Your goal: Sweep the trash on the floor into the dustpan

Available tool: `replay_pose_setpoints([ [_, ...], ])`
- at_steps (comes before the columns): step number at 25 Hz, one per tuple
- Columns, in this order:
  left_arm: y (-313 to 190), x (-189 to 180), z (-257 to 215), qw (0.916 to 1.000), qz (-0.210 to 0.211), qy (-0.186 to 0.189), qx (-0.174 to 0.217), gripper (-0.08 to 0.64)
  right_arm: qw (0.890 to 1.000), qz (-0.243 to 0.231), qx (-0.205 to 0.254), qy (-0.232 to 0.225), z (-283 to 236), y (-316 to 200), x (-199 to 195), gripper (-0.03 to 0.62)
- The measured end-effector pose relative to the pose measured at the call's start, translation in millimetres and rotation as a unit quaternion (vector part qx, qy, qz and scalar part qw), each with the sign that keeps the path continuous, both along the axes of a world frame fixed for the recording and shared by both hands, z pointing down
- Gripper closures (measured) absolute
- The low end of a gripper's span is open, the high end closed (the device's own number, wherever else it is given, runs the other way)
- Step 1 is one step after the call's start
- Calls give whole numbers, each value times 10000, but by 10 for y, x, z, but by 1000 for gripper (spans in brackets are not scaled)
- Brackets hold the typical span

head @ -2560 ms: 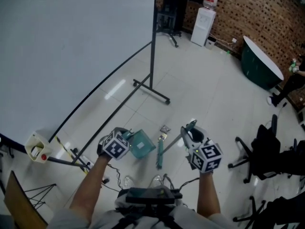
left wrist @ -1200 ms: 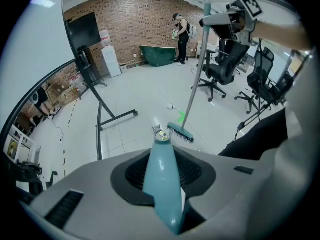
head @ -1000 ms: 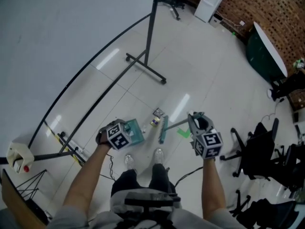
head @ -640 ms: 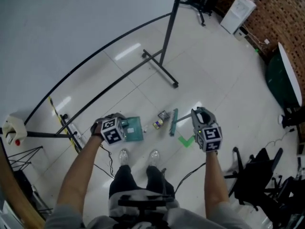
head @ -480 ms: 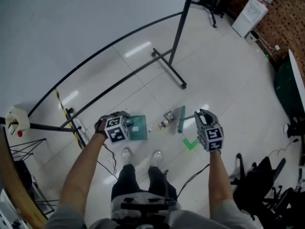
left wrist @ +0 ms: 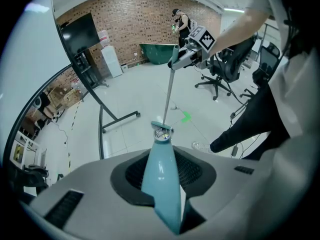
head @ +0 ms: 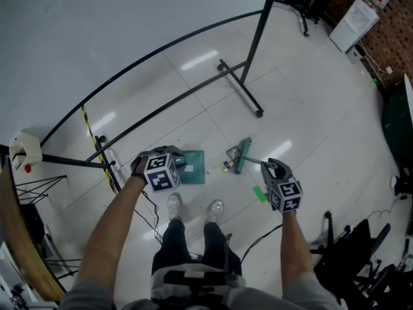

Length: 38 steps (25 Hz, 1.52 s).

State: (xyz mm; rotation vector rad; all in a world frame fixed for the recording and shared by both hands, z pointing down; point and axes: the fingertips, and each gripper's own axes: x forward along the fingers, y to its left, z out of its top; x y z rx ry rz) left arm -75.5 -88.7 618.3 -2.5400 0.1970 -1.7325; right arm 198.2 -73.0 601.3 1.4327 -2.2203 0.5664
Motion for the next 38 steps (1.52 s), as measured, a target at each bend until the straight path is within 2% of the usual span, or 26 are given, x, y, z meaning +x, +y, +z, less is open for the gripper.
replay_pose_setpoints([
  [5,-37,27,-4,10000,-5,-22,32,449,9993,-330,-111,-146,23,97,-250,476],
  [10,-31,54,-12,10000,-1,-30,30,449,9988,-340,-155,-323,42,161,-499,472],
  [17,-32,10,-11,10000,-22,7,-19,449,9971,-649,-101,-388,1,199,-983,471],
  [23,-54,-30,-8,10000,-60,37,-45,449,9958,-737,-88,-539,-52,281,-1389,469],
  [35,-44,-80,6,9994,-287,103,-140,449,9865,-882,-21,-1382,-308,253,-2098,469],
  [38,-25,-113,16,9992,-331,125,-171,449,9843,-929,42,-1499,-422,203,-2161,469],
])
